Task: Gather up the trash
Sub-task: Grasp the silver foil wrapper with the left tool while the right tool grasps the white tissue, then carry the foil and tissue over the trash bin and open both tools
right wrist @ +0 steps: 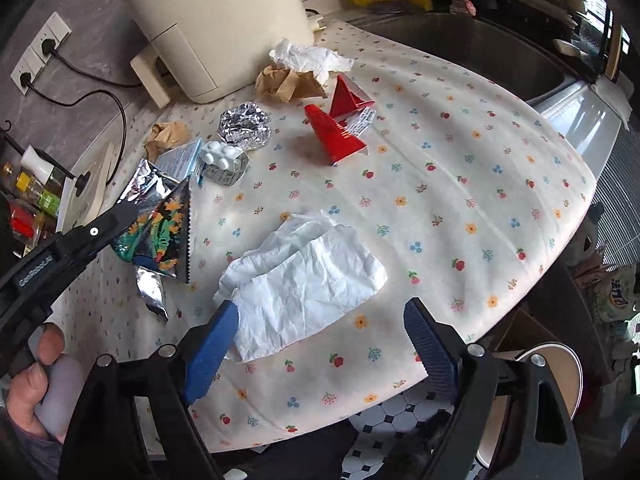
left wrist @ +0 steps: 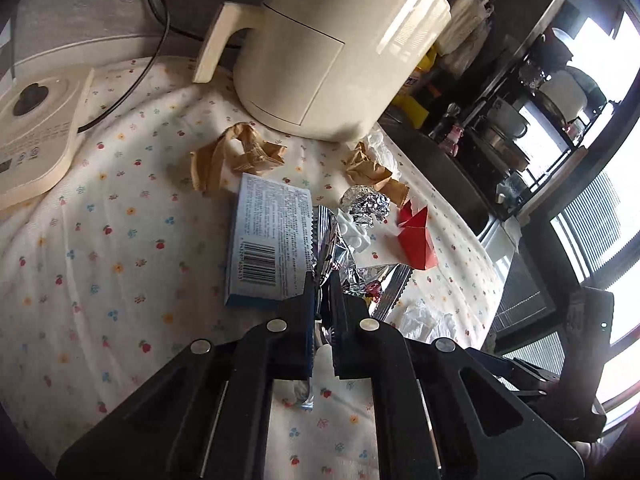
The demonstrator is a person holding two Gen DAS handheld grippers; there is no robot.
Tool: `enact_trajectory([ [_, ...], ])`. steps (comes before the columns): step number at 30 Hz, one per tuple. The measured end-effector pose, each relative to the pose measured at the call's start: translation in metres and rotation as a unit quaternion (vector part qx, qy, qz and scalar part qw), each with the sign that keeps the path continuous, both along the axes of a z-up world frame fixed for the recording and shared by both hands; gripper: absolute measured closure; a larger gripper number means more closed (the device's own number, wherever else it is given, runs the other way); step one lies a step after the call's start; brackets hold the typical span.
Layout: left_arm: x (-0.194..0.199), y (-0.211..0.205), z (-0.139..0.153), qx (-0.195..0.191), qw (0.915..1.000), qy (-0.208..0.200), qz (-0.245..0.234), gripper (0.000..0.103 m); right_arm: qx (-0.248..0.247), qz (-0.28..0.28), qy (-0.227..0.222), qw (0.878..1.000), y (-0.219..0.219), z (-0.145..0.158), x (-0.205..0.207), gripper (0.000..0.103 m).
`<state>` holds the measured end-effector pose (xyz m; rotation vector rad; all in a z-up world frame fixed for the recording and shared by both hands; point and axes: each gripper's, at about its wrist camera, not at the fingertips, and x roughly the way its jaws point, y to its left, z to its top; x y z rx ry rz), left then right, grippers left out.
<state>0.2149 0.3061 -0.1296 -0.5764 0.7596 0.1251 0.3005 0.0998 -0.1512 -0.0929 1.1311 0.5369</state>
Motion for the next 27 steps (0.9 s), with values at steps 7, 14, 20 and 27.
enact_trajectory([
  [7, -0.047, 0.015, 0.012, 0.007, 0.9984, -0.022, 0.052, 0.096, -0.04, 0.062, -0.026, 0.997, 0.027, -0.009, -0.001, 0.018],
  [14, -0.08, 0.017, 0.009, -0.004, 0.9935, -0.021, 0.112, 0.096, -0.059, 0.104, -0.053, 0.991, 0.041, -0.005, -0.002, 0.085],
  [20, -0.086, -0.008, 0.015, 0.003, 0.9926, -0.026, 0.119, 0.096, -0.041, 0.128, -0.063, 0.989, 0.028, 0.012, -0.009, 0.093],
  [27, -0.079, -0.048, 0.019, 0.014, 0.9948, -0.02, 0.098, 0.096, -0.009, 0.113, -0.07, 0.991, -0.022, 0.036, -0.008, 0.094],
])
